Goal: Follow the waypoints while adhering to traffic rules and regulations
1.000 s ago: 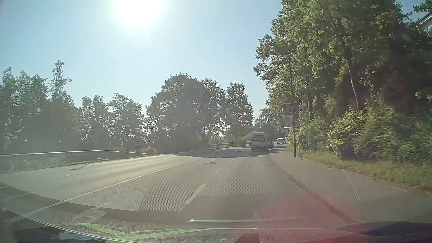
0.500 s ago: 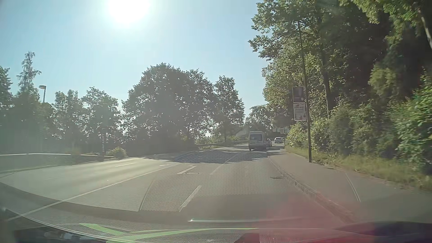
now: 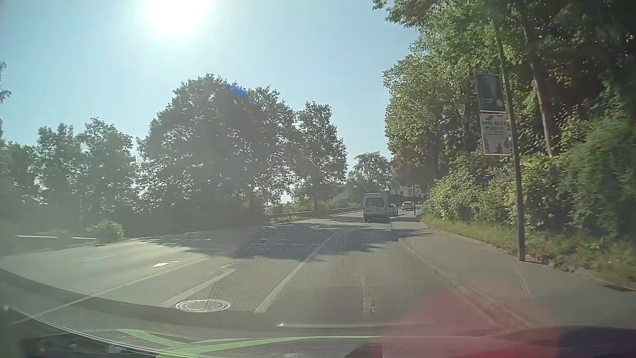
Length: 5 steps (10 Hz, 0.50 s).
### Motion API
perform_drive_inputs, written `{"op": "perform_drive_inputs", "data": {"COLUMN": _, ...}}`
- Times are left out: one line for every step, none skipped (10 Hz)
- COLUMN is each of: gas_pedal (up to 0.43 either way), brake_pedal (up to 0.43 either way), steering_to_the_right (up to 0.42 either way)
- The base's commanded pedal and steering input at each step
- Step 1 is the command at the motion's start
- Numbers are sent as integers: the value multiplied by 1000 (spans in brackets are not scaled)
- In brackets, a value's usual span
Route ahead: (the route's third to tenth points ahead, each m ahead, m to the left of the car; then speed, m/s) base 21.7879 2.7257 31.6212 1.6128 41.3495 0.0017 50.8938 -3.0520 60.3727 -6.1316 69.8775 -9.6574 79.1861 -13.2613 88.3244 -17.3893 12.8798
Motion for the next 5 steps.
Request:
{"op": "perform_drive_inputs", "data": {"gas_pedal": 130, "brake_pedal": 0, "steering_to_the_right": 23}}
{"op": "perform_drive_inputs", "data": {"gas_pedal": 130, "brake_pedal": 0, "steering_to_the_right": 22}}
{"op": "perform_drive_inputs", "data": {"gas_pedal": 130, "brake_pedal": 0, "steering_to_the_right": 22}}
{"op": "perform_drive_inputs", "data": {"gas_pedal": 130, "brake_pedal": 0, "steering_to_the_right": 22}}
{"op": "perform_drive_inputs", "data": {"gas_pedal": 130, "brake_pedal": 0, "steering_to_the_right": 22}}
